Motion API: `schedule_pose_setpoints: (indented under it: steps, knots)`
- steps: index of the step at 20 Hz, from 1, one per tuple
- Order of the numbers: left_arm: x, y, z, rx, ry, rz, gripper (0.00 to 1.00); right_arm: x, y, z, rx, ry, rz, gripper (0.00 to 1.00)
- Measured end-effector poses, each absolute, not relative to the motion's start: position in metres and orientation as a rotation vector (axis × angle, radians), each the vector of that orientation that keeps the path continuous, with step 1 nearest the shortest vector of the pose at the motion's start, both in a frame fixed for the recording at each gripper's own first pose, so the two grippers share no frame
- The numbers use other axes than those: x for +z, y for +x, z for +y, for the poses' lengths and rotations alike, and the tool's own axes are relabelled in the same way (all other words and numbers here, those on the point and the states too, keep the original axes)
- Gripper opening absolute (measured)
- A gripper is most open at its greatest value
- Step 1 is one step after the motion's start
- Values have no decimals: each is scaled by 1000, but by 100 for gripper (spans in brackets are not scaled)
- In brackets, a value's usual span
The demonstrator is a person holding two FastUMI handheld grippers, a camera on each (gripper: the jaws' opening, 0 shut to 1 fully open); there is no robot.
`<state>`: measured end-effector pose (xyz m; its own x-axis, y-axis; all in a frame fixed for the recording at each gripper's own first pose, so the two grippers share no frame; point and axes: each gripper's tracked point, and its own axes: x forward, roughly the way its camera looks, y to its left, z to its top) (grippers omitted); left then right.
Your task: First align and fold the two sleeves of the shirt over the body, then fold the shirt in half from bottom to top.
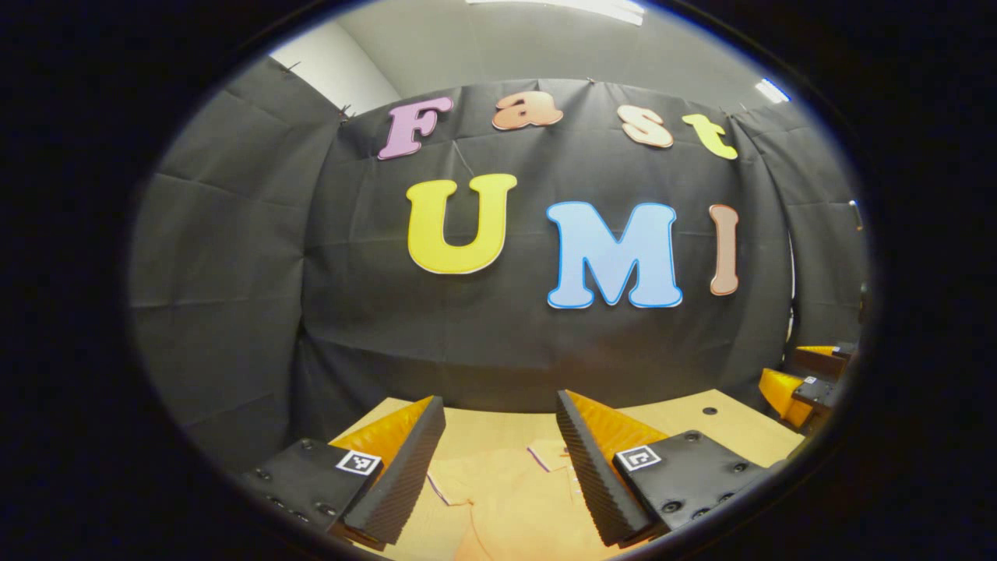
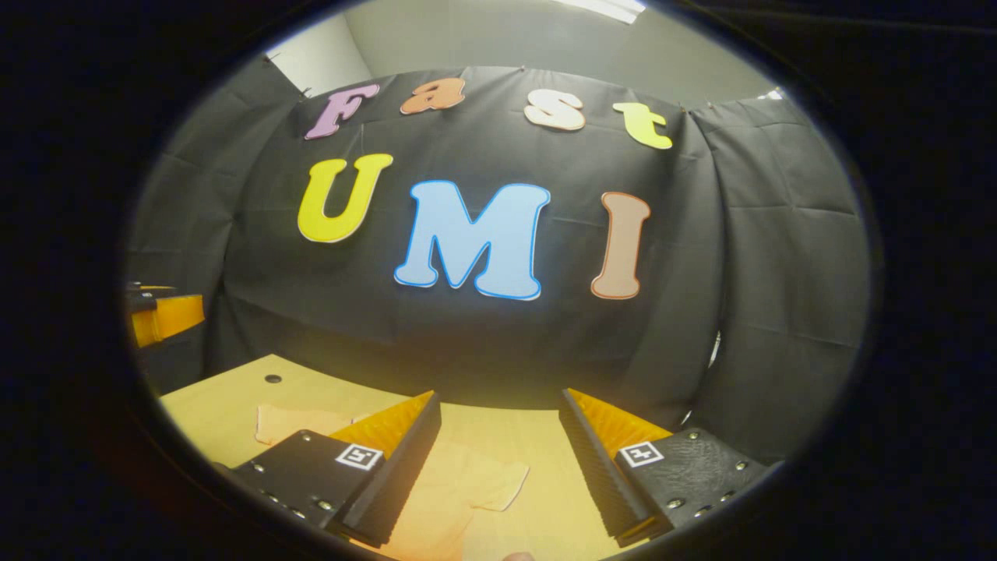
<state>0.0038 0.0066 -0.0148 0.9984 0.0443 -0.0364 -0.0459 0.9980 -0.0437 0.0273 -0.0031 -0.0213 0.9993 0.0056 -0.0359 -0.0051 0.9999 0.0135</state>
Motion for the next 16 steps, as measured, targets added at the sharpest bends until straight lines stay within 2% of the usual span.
schedule_pose_setpoints:
  steps: [16]
  knots:
    - [-40,19,33,106,-40,77,94,-149,117,-22,-34,39,349,94]
